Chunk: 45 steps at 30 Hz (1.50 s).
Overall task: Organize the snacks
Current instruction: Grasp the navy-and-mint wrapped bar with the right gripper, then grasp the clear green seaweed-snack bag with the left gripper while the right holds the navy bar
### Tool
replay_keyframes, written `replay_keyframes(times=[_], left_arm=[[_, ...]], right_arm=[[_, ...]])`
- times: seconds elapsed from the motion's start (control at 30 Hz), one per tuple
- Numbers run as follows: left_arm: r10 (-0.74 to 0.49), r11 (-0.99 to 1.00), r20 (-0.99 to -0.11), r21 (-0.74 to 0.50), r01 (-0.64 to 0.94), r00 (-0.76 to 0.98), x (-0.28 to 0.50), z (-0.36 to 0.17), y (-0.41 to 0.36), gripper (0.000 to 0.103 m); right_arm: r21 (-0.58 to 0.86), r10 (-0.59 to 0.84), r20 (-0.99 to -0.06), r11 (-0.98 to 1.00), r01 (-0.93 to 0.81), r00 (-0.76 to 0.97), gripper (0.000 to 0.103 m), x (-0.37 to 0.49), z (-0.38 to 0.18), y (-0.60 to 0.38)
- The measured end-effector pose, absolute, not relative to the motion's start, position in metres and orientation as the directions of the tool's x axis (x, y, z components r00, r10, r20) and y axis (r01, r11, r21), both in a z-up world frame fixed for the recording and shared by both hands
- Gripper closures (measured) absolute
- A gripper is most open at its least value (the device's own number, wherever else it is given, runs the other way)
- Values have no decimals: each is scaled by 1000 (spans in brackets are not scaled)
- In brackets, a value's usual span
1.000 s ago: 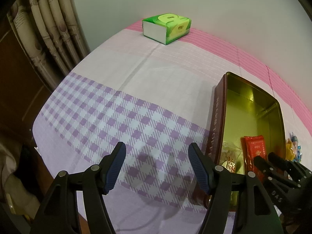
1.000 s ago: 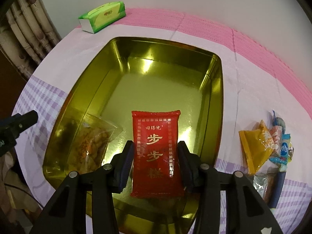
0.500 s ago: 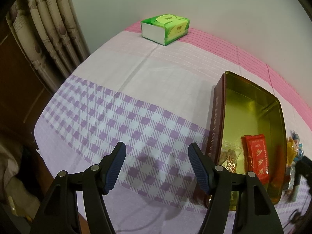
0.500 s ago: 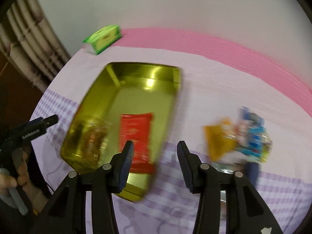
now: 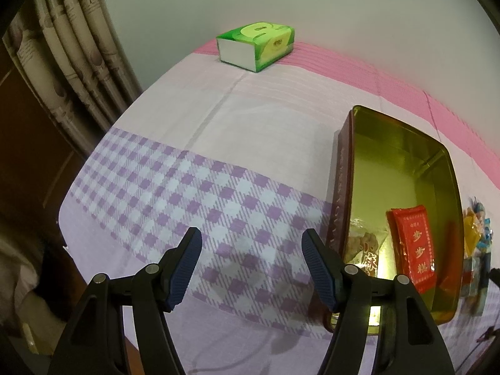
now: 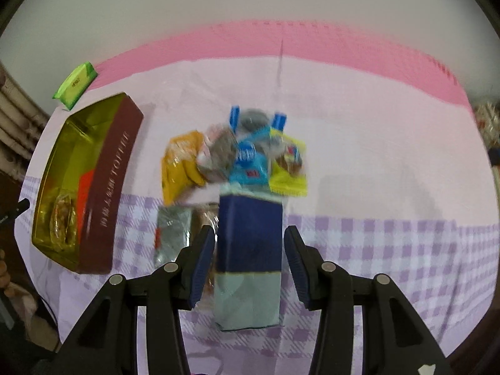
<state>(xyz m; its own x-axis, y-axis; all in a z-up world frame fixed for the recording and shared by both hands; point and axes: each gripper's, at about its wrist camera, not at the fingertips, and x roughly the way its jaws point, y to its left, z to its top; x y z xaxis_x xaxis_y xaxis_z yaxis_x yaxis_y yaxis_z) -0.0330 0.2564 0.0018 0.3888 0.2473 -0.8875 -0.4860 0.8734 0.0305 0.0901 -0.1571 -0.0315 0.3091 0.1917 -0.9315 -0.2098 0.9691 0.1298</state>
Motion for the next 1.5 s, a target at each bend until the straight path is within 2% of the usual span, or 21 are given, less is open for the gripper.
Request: replay_keyframes(times=[0.37, 0.67, 0.83, 1.13, 1.5], left_arm=[[229, 901, -892, 42, -433, 390, -30, 9, 219, 36], [153, 951, -892, 16, -308, 426, -23, 18, 160, 36], [106, 973, -893, 2, -232, 437, -12, 24, 124, 36], [2, 993, -915, -44, -105, 403, 11, 22, 56, 36], [-97, 993, -949, -114, -40, 299, 35, 4, -3, 36]], right_arm=[[146, 208, -930, 966, -215, 304, 59, 91, -54, -158], [128, 198, -929, 965, -230, 312, 53, 88, -59, -173], [144, 213, -926, 962, -231, 312, 53, 85, -65, -179], [77, 186, -915, 951, -299, 357, 56, 77, -67, -174], [78, 131, -923, 985, -157, 363, 57, 84, -67, -229]])
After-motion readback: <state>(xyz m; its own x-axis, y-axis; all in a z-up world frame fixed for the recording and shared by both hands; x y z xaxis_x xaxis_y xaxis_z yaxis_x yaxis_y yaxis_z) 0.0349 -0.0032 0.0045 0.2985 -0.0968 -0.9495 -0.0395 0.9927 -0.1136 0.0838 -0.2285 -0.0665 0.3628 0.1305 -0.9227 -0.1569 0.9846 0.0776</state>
